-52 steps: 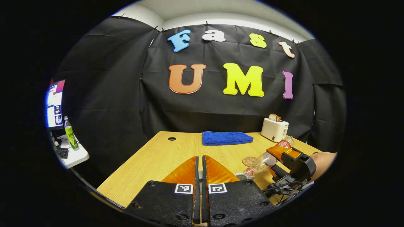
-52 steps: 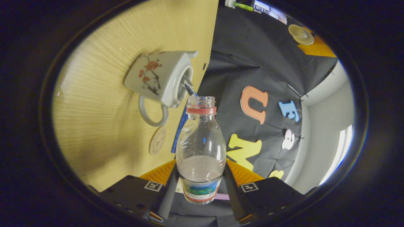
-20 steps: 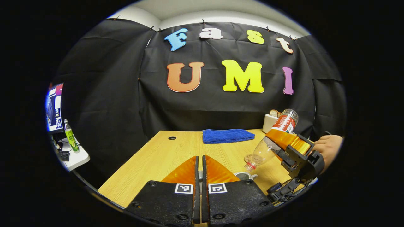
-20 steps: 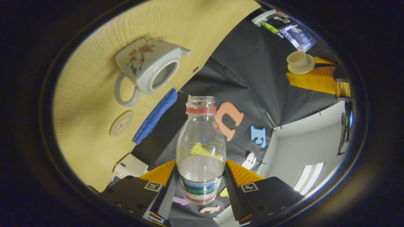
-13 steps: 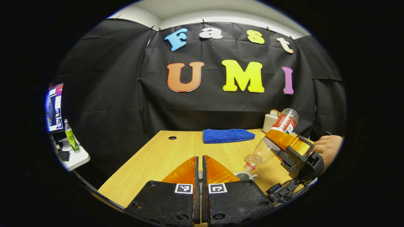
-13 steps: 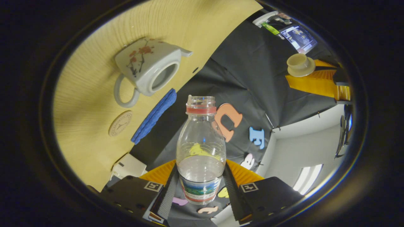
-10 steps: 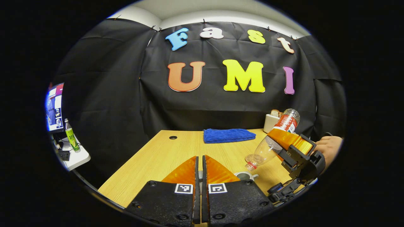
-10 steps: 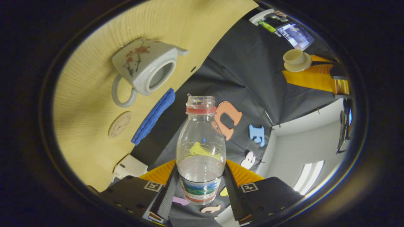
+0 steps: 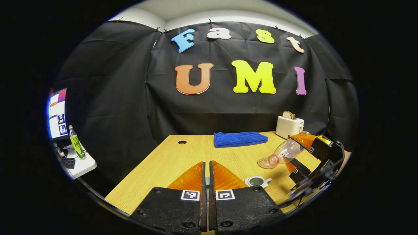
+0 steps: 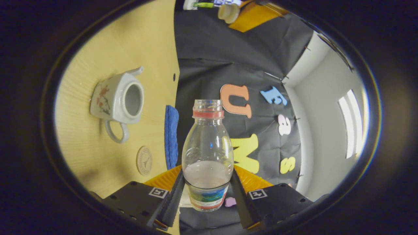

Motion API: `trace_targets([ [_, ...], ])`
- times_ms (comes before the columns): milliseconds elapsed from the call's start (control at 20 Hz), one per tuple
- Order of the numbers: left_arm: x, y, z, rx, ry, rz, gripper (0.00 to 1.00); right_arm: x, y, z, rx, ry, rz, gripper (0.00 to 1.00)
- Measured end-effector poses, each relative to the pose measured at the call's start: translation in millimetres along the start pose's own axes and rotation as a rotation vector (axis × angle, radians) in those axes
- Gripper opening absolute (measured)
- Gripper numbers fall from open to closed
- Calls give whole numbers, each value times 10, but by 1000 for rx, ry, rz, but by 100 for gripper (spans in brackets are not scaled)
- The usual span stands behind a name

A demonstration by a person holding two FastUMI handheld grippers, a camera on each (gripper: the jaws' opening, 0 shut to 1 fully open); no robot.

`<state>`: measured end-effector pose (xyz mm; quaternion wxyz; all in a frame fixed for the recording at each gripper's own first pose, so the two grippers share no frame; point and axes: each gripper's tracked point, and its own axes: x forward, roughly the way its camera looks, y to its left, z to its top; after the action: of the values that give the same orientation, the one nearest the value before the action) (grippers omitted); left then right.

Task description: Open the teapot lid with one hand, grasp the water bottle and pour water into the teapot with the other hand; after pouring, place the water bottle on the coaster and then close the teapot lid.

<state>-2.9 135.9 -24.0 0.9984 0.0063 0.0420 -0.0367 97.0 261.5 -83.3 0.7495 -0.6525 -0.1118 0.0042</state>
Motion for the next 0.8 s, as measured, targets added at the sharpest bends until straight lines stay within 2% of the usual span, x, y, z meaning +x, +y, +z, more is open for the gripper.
trace_targets([
  [250, -12, -51, 42, -3, -14, -11, 4, 164, -11, -200, 328, 97, 81, 74],
  [300, -8, -49, 27, -1, -9, -13, 4, 211, -51, -225, 403, 110, 85, 77],
  [450, -11, -86, 24, 9, -8, -17, 4, 338, -77, -286, 665, 144, 126, 77],
  [500, -5, -108, 34, 9, -10, -20, 1, 410, -88, -316, 748, 159, 141, 77],
  [550, -4, -108, 32, 9, -11, -21, 4, 482, -74, -342, 827, 174, 155, 77],
  [600, 2, -106, 34, 10, -12, -19, 0, 525, -43, -419, 889, 210, 173, 74],
  [650, -4, -103, 33, 9, -12, -16, 4, 577, -17, -495, 946, 245, 181, 74],
  [800, 20, -82, 49, -15, -15, -5, 4, 723, 106, -611, 1155, 297, 218, 76],
])
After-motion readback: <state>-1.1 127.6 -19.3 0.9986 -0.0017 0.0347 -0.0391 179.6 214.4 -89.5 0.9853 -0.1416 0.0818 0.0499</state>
